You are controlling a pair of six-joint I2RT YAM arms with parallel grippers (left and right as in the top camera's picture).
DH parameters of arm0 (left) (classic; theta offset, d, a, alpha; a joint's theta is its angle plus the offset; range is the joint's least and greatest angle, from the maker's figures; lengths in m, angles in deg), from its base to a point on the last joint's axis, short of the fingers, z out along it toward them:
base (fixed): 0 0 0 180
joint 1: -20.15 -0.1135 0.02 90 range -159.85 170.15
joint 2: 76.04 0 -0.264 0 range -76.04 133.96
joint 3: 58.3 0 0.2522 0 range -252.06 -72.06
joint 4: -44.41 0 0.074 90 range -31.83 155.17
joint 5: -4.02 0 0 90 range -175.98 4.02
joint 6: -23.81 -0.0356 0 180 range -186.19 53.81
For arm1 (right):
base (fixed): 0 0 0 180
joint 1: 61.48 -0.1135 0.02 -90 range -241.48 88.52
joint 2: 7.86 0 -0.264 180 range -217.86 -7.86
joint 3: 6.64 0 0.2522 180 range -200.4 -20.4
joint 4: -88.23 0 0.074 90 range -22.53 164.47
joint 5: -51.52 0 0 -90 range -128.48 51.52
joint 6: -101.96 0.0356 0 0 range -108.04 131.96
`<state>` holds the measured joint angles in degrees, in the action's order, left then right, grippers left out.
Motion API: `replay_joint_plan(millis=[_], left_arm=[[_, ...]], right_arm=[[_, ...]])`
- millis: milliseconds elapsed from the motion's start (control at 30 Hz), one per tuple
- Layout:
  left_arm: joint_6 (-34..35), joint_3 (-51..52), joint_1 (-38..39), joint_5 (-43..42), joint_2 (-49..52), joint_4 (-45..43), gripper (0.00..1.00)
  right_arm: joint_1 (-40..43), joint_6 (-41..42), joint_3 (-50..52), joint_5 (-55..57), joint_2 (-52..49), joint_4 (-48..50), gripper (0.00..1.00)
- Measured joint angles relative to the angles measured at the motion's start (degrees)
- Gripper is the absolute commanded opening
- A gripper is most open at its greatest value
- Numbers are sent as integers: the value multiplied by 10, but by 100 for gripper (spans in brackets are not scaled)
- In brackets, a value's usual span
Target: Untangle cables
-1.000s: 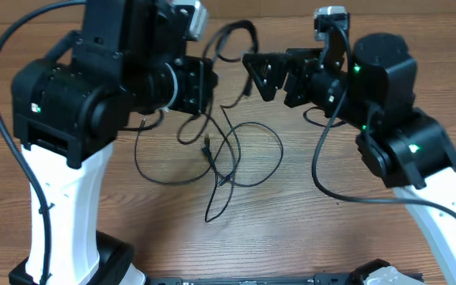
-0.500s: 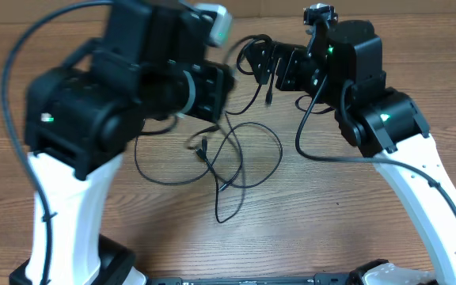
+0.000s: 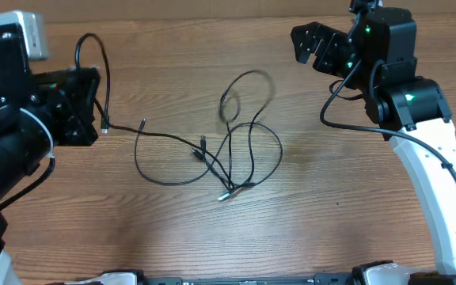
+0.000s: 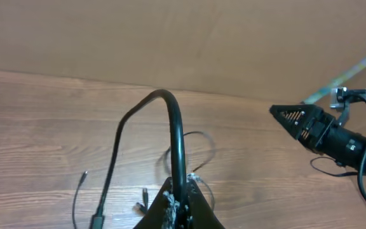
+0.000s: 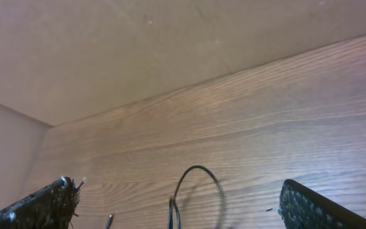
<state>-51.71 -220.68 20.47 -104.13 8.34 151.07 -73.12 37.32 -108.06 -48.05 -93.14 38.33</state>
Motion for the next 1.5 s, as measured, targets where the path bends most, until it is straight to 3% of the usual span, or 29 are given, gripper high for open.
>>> replay_joint_plan(millis=[167,600,733,900,1200,1333,1433,1500], left_arm=[[-10,0,-1,-23,17,0,4],[-12,0,-1,-48,29,-10,5],[-12,0,-1,-51,29,-10,5],[-11,0,-1,-26,29,-23,4],[-9,0,-1,-16,29,-26,4],[-5,0,-1,-13,29,-40,4],[5,0,-1,-11,29,-54,4],[9,0,-1,-11,29,-59,4]], right_arm=[[-3,-37,0,-42,0,-17,100],[-31,-89,0,-147,-16,-186,100],[-74,-120,0,-203,-23,-223,100],[-148,-219,0,-232,-24,-265,100],[-228,-287,16,-233,-52,-236,100],[-249,-295,18,-233,-63,-217,91],[-257,-297,18,-237,-69,-207,75],[-258,-300,18,-245,-78,-202,74]])
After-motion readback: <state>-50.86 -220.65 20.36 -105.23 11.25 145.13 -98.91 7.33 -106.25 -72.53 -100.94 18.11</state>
